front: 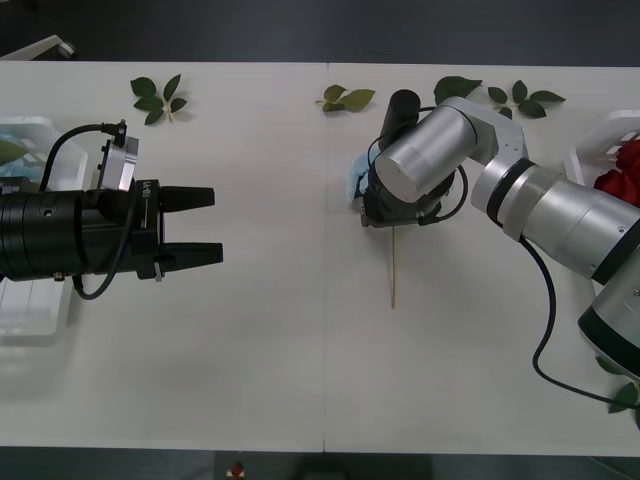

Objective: Put the red flowers into the right box and the blue flowers into the left box

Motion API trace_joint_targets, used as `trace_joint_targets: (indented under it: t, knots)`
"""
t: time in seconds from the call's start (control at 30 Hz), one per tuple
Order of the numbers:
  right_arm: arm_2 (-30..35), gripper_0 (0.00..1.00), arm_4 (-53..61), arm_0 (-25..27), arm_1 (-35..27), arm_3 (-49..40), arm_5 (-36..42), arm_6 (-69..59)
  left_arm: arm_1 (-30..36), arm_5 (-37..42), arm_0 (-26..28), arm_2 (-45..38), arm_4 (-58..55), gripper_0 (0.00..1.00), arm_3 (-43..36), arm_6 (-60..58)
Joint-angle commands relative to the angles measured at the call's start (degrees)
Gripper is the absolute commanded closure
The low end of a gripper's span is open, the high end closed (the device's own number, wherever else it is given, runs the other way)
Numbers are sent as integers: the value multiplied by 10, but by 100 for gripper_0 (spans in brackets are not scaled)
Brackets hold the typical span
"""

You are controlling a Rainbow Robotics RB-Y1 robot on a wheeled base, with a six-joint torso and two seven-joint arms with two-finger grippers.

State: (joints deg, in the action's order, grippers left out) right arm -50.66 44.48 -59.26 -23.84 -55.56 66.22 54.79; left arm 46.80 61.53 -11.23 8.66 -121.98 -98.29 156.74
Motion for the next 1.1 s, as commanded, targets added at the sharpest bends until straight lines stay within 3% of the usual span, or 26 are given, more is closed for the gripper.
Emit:
trace_joint_targets:
  t: [0.03,0.13,0.2,0.47,0.57,0.8,1.1]
  knots:
    - [2,0,3,-26,18,12,-4,40,2,4,13,2,-4,0,-3,-17]
    - [1,22,4,-26,18,12,-4,42,1,3,13,2,-4,0,-3,-17]
    - [1,48,5,-26,17,12,-4,44,1,4,13,2,-4,0,-3,-17]
    - [1,94,3,-26,17,12,-4,46,1,3,13,2,-4,0,-3,-17]
    - [1,100,4,-27,18,12,-4,47,0,3,13,2,-3,0,-3,-17]
    - [14,100,25,-32,2,10,-9,56,-5,3,13,2,-4,0,-3,-17]
    - [126,100,242,-52,-97,-32,-9,262,-8,3,13,2,-4,0,-3,-17]
